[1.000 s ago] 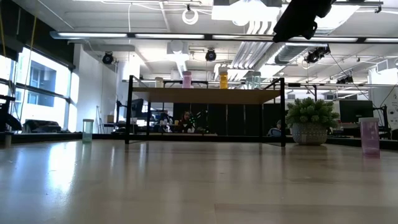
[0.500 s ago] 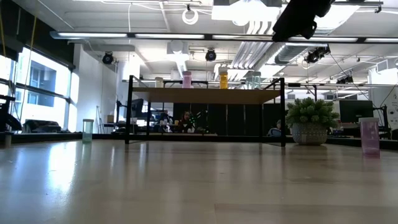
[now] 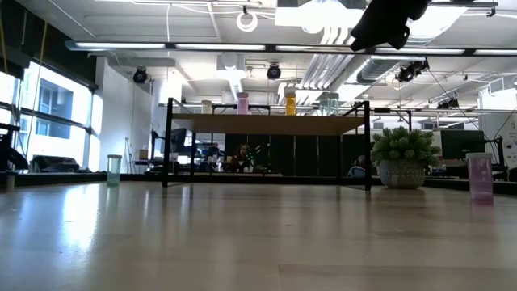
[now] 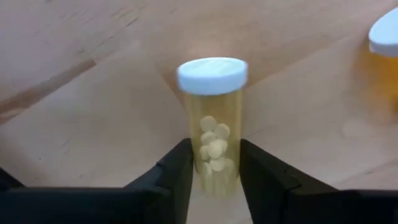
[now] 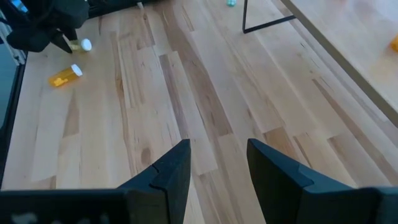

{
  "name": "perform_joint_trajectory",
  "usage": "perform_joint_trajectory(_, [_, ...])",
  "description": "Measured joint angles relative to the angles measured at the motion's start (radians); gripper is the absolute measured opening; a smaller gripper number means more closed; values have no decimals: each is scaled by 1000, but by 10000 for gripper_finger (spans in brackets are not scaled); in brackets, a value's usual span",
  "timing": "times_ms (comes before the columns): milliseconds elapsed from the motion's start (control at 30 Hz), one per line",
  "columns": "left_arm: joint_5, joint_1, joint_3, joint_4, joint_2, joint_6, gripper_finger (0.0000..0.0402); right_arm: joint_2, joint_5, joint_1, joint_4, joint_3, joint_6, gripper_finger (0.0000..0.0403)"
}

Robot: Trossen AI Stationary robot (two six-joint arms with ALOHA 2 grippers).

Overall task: Pick and place medicine bottles onto shelf by color
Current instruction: Put the left yellow pill bottle on the shelf aligned with the other yellow pill bottle

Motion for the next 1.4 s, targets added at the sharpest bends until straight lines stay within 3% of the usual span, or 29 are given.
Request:
perform_joint_trajectory(367, [-56,5,0,0,-13,57,101,0,0,0,8,0,10,149])
perform_joint_trajectory(600, [-131,65,0,-2,-89,197,101,0,0,0,34,0,4,149])
perform_joint_trajectory(1067, [-393,322,0,7,-354,758,101,0,-10,0,159,0,-134,149])
perform_joint_trajectory(1300, [-534,467,0,98,-466,1106,101,0,-32,0,271,0,-234,149])
perform_joint_trajectory(1400, [-546,525,0,186,-497,1293,101,0,-73,0,334,0,-293,149])
